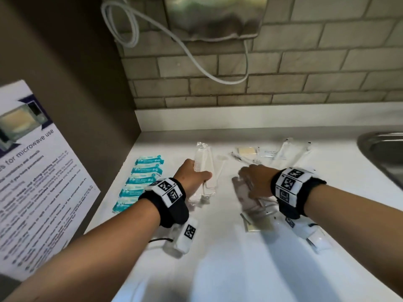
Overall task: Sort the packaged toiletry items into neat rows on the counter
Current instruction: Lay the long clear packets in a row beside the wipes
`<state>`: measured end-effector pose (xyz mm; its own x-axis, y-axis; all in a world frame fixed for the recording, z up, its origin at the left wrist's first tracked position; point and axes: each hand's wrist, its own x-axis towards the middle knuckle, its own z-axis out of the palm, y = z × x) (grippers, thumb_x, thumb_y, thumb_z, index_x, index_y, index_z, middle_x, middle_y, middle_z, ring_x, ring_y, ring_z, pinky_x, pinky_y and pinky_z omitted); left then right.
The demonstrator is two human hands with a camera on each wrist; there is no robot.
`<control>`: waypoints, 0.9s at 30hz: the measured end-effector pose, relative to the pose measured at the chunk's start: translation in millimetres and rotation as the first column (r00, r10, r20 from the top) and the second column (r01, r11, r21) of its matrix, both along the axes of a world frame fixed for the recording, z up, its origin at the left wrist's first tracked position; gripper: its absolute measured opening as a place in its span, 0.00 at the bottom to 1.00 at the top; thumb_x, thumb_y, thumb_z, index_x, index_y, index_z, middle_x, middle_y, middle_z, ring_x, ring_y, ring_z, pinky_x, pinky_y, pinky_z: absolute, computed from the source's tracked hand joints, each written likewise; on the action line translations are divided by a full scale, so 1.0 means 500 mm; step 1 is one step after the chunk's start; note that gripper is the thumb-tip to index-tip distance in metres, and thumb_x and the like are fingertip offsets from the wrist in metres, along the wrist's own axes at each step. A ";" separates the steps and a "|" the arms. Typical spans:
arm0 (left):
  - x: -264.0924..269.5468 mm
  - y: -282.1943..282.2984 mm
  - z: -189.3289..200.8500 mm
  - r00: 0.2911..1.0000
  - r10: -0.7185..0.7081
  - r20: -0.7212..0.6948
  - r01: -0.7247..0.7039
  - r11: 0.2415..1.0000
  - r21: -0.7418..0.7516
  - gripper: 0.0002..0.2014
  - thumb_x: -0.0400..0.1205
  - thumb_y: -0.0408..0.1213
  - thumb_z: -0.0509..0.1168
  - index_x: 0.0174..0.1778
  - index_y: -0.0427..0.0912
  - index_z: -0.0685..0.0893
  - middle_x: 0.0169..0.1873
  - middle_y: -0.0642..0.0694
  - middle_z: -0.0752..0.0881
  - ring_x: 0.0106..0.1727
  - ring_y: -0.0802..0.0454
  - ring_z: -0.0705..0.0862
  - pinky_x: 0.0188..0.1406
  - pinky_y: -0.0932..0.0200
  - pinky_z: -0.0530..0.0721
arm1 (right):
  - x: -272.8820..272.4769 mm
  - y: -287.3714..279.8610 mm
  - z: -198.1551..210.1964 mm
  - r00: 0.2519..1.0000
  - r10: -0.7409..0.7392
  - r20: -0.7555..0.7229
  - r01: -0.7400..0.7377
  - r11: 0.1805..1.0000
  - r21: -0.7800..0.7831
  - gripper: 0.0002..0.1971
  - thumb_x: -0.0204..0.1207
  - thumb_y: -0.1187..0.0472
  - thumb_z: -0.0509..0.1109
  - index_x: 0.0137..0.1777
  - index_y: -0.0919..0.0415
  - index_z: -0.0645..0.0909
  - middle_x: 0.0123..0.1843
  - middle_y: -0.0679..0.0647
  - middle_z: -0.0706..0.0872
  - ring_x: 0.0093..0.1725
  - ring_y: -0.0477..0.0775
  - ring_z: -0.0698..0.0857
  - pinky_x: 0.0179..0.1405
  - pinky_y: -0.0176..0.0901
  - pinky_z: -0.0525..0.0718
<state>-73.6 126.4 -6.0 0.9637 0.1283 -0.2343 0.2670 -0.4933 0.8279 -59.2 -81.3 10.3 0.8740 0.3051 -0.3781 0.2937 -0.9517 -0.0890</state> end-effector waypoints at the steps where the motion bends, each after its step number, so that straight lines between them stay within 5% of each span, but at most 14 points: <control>1: -0.001 -0.006 0.000 1.000 0.011 0.015 -0.010 1.000 -0.024 0.18 0.77 0.41 0.70 0.59 0.41 0.75 0.48 0.47 0.84 0.42 0.54 0.81 0.34 0.63 0.74 | 0.002 0.008 0.008 1.000 -0.031 -0.004 0.031 0.996 0.082 0.33 0.75 0.57 0.73 0.79 0.54 0.65 0.73 0.55 0.77 0.68 0.57 0.81 0.65 0.48 0.80; 3: -0.004 -0.013 -0.001 0.999 0.035 0.030 -0.033 0.997 -0.064 0.20 0.76 0.40 0.72 0.61 0.39 0.76 0.49 0.47 0.85 0.46 0.52 0.84 0.39 0.61 0.78 | 0.010 0.033 0.016 0.996 -0.091 -0.017 0.093 0.963 0.254 0.34 0.79 0.52 0.68 0.82 0.57 0.59 0.71 0.57 0.81 0.65 0.57 0.83 0.66 0.48 0.80; 6: -0.010 -0.018 -0.006 0.998 0.055 0.023 -0.052 0.994 -0.095 0.31 0.73 0.44 0.73 0.71 0.41 0.72 0.58 0.44 0.85 0.56 0.45 0.86 0.57 0.51 0.84 | 0.030 0.073 0.015 0.975 -0.188 -0.117 0.221 0.860 0.461 0.32 0.80 0.52 0.66 0.80 0.62 0.58 0.55 0.60 0.90 0.50 0.56 0.88 0.46 0.44 0.82; 9: -0.009 -0.011 -0.008 0.999 0.033 0.003 -0.033 0.997 -0.068 0.33 0.75 0.44 0.73 0.75 0.41 0.70 0.62 0.43 0.83 0.56 0.45 0.86 0.53 0.53 0.85 | 0.046 0.098 0.011 0.959 -0.234 -0.161 0.284 0.760 0.585 0.28 0.76 0.63 0.68 0.74 0.63 0.63 0.47 0.61 0.92 0.35 0.53 0.86 0.34 0.40 0.81; 11: -0.007 -0.003 -0.010 1.000 0.011 -0.019 -0.012 1.000 -0.004 0.32 0.78 0.44 0.71 0.77 0.40 0.69 0.67 0.45 0.80 0.63 0.45 0.82 0.55 0.58 0.79 | 0.056 0.108 0.005 0.949 -0.249 -0.195 0.316 0.719 0.619 0.24 0.73 0.68 0.68 0.69 0.62 0.66 0.46 0.65 0.91 0.31 0.55 0.84 0.36 0.48 0.87; 13: -0.005 0.007 -0.014 0.999 0.012 -0.043 -0.011 1.000 0.020 0.32 0.78 0.43 0.71 0.78 0.38 0.69 0.68 0.46 0.79 0.67 0.45 0.80 0.61 0.61 0.76 | 0.070 0.115 -0.006 0.928 -0.284 -0.241 0.372 0.702 0.608 0.20 0.74 0.72 0.68 0.63 0.61 0.67 0.49 0.68 0.90 0.37 0.62 0.88 0.47 0.56 0.91; 16: 0.007 0.021 -0.035 0.997 0.010 -0.082 -0.006 0.999 0.038 0.28 0.73 0.42 0.74 0.69 0.39 0.78 0.63 0.41 0.85 0.61 0.42 0.85 0.61 0.52 0.84 | 0.090 0.113 -0.022 0.902 -0.333 -0.274 0.431 0.695 0.576 0.14 0.76 0.72 0.68 0.56 0.61 0.71 0.51 0.66 0.87 0.46 0.67 0.91 0.46 0.59 0.91; 23: 0.043 0.018 -0.061 0.992 -0.017 -0.126 0.024 0.998 0.059 0.12 0.71 0.35 0.76 0.49 0.36 0.86 0.40 0.42 0.87 0.41 0.44 0.84 0.42 0.57 0.81 | 0.142 0.107 -0.063 0.903 -0.319 -0.288 0.425 0.763 0.487 0.07 0.75 0.67 0.73 0.39 0.59 0.79 0.36 0.56 0.86 0.31 0.52 0.88 0.34 0.42 0.91; 25: 0.051 0.010 -0.065 0.991 -0.024 -0.133 0.035 0.996 0.079 0.12 0.70 0.36 0.77 0.45 0.36 0.86 0.38 0.43 0.86 0.42 0.42 0.86 0.42 0.56 0.83 | 0.146 0.105 -0.071 0.888 -0.344 -0.304 0.454 0.757 0.470 0.06 0.73 0.67 0.74 0.39 0.60 0.80 0.27 0.52 0.88 0.24 0.47 0.88 0.26 0.37 0.88; 27: 0.061 0.005 -0.066 0.990 -0.045 -0.137 0.061 0.992 0.109 0.18 0.69 0.38 0.78 0.50 0.34 0.85 0.43 0.42 0.88 0.49 0.39 0.89 0.42 0.56 0.83 | 0.142 0.106 -0.070 0.880 -0.376 -0.290 0.468 0.790 0.395 0.05 0.68 0.67 0.75 0.38 0.62 0.82 0.22 0.51 0.88 0.26 0.47 0.91 0.30 0.39 0.90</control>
<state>-42.9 129.2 -39.1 0.9307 0.1109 -0.3484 0.3426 -0.5978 0.7248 11.6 -28.2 -24.7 0.8815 0.0952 -0.4625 -0.1941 -0.8198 -0.5388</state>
